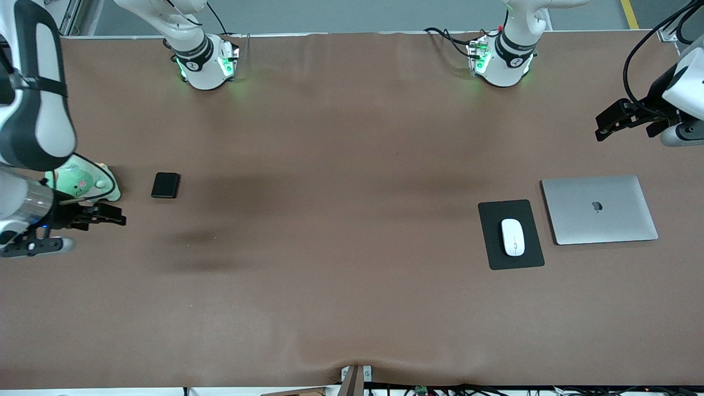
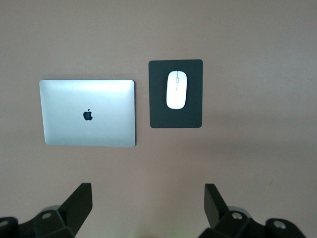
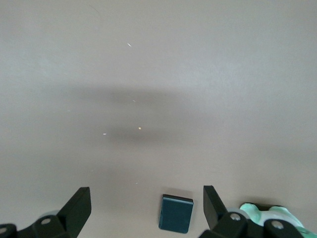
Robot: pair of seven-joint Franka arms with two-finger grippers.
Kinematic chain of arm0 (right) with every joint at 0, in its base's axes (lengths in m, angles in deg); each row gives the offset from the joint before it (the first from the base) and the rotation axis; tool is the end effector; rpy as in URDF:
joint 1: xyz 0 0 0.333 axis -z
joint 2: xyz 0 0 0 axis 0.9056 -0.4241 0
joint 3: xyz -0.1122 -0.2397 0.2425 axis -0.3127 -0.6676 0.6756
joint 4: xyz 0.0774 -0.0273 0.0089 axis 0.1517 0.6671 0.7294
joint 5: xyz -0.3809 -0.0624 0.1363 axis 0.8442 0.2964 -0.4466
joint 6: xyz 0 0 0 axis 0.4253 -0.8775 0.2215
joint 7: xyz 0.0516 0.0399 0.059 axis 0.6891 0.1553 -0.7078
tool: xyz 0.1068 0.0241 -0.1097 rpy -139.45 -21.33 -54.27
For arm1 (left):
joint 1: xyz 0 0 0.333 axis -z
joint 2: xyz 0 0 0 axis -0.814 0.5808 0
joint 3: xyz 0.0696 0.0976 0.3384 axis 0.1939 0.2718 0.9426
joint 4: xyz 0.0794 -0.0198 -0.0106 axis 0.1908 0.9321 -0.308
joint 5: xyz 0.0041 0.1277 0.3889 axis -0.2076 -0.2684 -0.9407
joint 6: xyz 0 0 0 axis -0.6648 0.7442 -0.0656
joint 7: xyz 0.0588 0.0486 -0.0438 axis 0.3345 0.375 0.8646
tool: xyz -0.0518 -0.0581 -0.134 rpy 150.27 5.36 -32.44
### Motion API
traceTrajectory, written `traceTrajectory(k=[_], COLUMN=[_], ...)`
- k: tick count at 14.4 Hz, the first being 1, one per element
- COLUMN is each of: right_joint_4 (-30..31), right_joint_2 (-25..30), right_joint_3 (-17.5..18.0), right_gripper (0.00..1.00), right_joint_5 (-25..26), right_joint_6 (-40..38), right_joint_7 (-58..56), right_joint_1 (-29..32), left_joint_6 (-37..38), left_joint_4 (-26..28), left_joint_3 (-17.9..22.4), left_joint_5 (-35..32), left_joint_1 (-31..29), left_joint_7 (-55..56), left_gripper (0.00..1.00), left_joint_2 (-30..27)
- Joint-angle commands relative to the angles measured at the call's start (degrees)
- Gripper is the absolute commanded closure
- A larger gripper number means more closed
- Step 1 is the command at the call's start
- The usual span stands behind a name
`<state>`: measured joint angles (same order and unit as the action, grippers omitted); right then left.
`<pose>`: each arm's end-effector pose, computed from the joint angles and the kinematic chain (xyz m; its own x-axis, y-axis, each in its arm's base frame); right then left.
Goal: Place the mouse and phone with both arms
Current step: 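Lower the phone beside the plush toy and open the right gripper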
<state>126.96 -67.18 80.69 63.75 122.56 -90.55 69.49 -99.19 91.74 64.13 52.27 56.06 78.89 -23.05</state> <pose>0.6840 -0.0530 0.4499 0.9929 0.1139 -0.0355 0.1102 -0.9897 -0.0918 0.5453 -0.0412 0.6305 0.9991 0.0422 -0.0007 0.0422 -0.9985 -0.0349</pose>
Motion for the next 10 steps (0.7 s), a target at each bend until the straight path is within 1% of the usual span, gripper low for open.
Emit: traceTrajectory(k=[1, 4, 5, 6, 10], right_joint_4=[-9.55, -14.74, -15.63, -15.72, -15.55], right_joint_2=[-3.17, -2.64, -2.12, -0.80, 4.38], right_joint_3=[-0.12, -0.38, -0.47, -0.64, -0.82], right_gripper=[0.00, 0.00, 0.00, 0.00, 0.00], right_joint_5=[0.10, 0.53, 0.62, 0.80, 1.67], right_joint_6=[-5.01, -6.68, -8.60, -11.41, -18.53], right_joint_7=[-0.62, -0.54, -0.54, -0.19, -0.09], right_joint_1=[-0.37, -0.63, -0.72, -0.90, -1.16], left_joint_6=[-0.40, -0.49, -0.49, -0.49, -0.40], left_joint_4=[0.35, 0.35, 0.26, 0.17, 0.17], left_joint_3=[-0.01, -0.01, -0.01, -0.01, -0.01], left_joint_5=[1.09, 1.09, 1.09, 1.09, 1.00], left_joint_1=[-0.77, -0.95, -0.95, -0.95, -1.04], left_joint_7=[0.63, 0.63, 0.54, 0.63, 0.28], left_gripper=[0.00, 0.00, 0.00, 0.00, 0.00], left_joint_2=[-0.94, -0.94, -0.94, -1.03, -0.94])
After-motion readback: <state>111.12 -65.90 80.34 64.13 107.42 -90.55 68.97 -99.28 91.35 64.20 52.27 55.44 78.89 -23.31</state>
